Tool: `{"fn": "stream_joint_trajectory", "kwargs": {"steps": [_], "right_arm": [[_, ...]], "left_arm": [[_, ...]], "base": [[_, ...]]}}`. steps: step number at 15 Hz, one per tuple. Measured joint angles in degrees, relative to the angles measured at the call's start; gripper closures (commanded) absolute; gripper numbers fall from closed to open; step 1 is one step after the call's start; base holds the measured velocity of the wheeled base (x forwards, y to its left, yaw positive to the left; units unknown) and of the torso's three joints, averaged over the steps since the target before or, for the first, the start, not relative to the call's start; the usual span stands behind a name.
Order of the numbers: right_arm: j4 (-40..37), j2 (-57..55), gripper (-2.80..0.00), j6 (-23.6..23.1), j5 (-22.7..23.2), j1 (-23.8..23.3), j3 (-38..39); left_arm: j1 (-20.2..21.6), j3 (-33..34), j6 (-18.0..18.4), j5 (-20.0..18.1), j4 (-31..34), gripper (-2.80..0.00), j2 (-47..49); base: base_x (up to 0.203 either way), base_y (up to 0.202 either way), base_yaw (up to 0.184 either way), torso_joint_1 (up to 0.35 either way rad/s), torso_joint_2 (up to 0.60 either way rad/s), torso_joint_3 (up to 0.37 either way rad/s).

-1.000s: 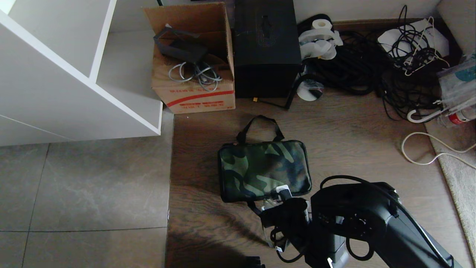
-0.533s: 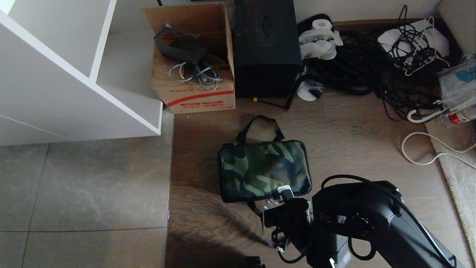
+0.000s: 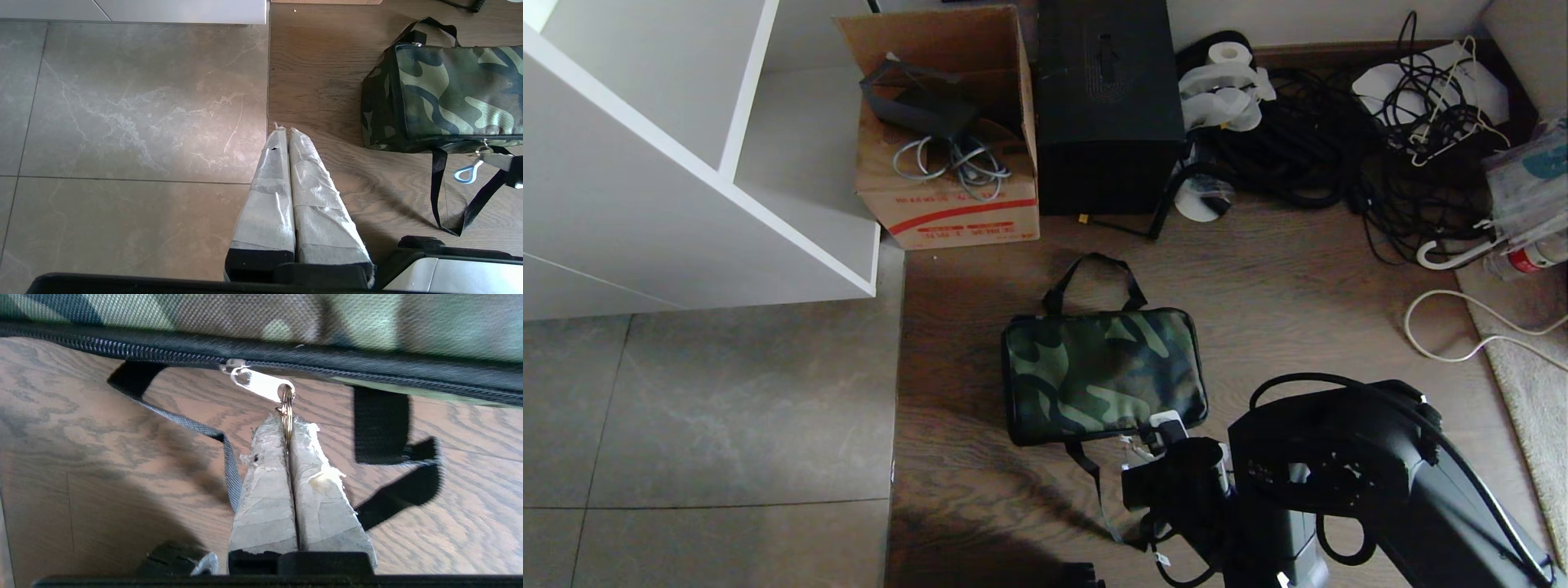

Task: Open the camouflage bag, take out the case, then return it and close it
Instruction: Open the top of the storage box

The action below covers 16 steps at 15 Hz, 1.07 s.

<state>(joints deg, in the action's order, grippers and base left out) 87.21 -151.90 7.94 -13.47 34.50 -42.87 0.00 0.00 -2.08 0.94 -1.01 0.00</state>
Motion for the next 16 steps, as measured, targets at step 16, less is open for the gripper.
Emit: {"fn": "stream_joint_trajectory", "kwargs": {"steps": [16], "right_arm": [[0.0, 6.9, 0.0, -1.1, 0.4, -5.6, 7.0]], "left_arm": [[0.0, 0.0, 0.0, 0.0, 0.0, 0.0, 0.0]], "base": [[0.0, 0.0, 0.0, 0.0, 0.0, 0.0]]}}
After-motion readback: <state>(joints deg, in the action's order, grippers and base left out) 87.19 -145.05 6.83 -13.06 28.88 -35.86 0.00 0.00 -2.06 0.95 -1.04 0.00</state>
